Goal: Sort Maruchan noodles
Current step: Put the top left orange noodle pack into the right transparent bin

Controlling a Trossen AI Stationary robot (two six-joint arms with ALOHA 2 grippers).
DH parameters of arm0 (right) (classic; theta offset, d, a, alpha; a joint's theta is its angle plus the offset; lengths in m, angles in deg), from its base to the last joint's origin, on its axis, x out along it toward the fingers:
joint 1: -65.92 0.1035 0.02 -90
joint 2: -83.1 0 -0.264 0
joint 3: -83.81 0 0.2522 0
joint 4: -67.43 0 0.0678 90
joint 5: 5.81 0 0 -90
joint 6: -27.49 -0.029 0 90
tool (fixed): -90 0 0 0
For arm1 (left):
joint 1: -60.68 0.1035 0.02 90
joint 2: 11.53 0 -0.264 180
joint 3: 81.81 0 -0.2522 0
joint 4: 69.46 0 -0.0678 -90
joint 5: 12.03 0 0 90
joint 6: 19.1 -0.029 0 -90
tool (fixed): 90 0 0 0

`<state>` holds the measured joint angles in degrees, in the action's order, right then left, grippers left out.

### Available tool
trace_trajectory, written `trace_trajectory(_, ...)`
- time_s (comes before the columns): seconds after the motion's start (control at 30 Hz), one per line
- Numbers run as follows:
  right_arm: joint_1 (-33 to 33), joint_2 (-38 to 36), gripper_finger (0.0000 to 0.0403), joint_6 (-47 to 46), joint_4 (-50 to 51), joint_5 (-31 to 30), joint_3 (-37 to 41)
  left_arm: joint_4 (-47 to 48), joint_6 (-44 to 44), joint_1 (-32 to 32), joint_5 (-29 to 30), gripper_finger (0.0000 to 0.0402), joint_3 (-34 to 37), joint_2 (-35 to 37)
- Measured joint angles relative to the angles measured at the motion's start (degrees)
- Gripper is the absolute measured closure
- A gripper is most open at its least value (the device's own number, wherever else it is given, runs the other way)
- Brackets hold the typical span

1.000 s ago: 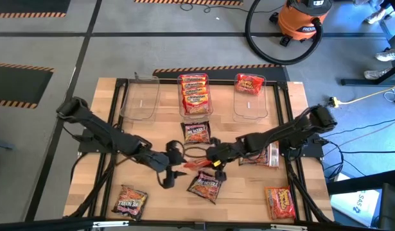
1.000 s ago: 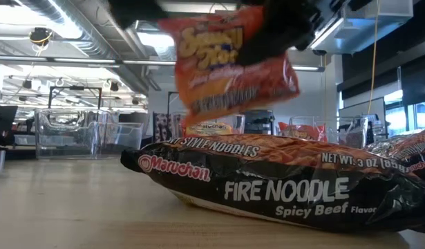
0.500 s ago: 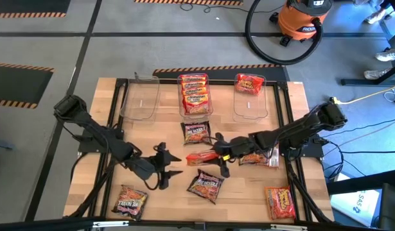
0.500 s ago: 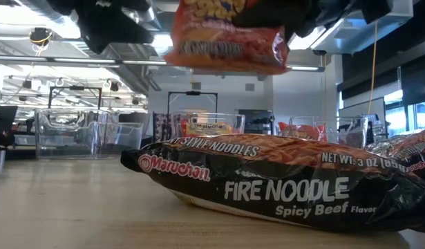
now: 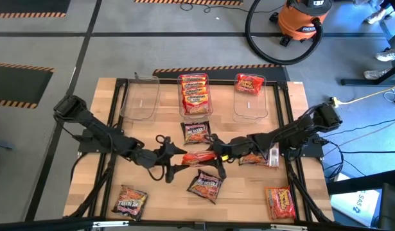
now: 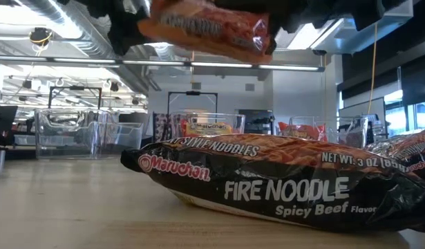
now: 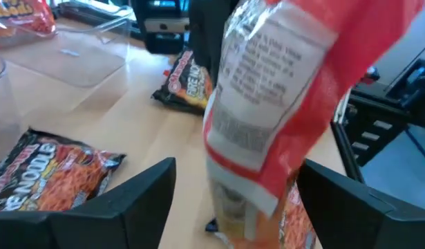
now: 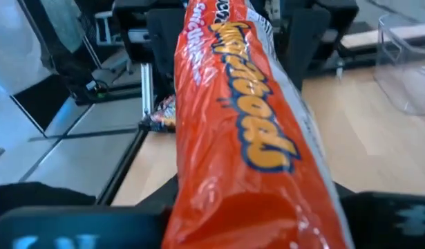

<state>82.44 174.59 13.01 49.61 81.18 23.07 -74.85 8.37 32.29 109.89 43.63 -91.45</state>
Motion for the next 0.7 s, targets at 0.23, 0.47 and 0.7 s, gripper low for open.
trace_trajectory(0.23, 0.0, 2.5, 0.0298, 1.4, -8.1, 0.0, -0.3, -9.5, -2.1, 1.1, -1.5, 0.0110, 0.0, -4.7)
trace_trajectory(0.47, 0.0, 3.4, 0.0297, 1.4, -8.3, -0.2, -1.2, -11.1, -2.7, 1.8, -1.7, 0.0152, -0.3, -5.8)
trace_trajectory(0.7, 0.0, 3.4, 0.0284, 1.2, -8.7, -0.7, -1.2, -11.1, -3.8, 1.9, -2.7, 0.0235, -0.3, -5.7)
